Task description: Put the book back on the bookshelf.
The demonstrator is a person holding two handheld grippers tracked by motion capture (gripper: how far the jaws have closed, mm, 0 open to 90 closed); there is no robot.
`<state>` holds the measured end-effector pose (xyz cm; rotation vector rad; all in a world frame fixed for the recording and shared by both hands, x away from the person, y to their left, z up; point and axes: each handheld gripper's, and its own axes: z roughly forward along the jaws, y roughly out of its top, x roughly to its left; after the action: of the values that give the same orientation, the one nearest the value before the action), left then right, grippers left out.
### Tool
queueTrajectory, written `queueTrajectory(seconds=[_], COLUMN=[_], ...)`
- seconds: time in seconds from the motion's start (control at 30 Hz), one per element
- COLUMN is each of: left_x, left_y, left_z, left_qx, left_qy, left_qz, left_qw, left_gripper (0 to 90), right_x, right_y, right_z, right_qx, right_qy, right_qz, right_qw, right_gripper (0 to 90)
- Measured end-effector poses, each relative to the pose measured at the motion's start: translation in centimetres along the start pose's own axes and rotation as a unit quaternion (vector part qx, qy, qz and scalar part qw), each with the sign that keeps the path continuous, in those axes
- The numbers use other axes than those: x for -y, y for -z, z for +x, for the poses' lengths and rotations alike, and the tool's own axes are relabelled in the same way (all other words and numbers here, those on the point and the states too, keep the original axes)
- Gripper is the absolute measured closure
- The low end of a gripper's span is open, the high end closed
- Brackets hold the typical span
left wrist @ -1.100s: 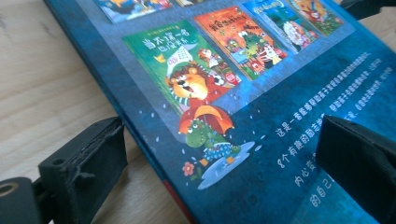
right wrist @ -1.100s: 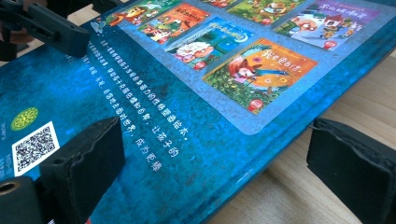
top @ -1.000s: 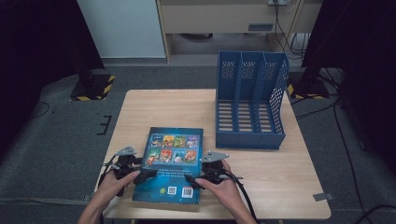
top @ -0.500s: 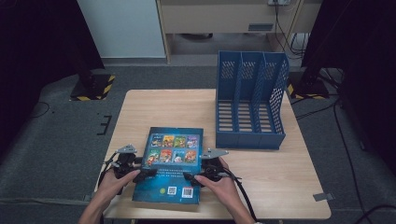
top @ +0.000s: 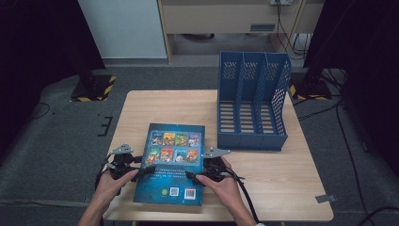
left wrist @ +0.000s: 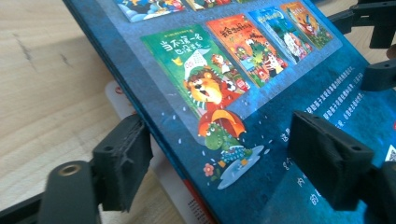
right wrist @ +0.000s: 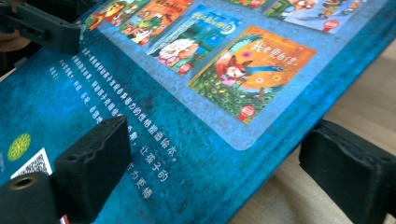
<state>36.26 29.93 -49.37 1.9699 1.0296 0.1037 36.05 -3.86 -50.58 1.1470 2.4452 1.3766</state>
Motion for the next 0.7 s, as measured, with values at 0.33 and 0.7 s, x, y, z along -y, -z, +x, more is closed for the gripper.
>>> queueTrajectory(seconds=[0.33, 0.7], left_x=[-0.6, -1.8], left_y=[1.2, 1.8], left_z=[-0.2, -0.6], left_qx=[-0.007, -0.013], left_qy=[-0.011, -0.023], left_qz=[-0.023, -0.037], left_qw=[0.9996, 0.9990], left_gripper=[33.0, 40.4], right_x=[-2.4, -4.3], right_y=[0.6, 1.3], right_z=[0.5, -0.1], right_qx=[0.005, 0.002], right_qy=[0.015, 0.012], right_qz=[-0.005, -0.010], right_qw=[0.9999, 0.9999], right_gripper=[19.7, 25.3])
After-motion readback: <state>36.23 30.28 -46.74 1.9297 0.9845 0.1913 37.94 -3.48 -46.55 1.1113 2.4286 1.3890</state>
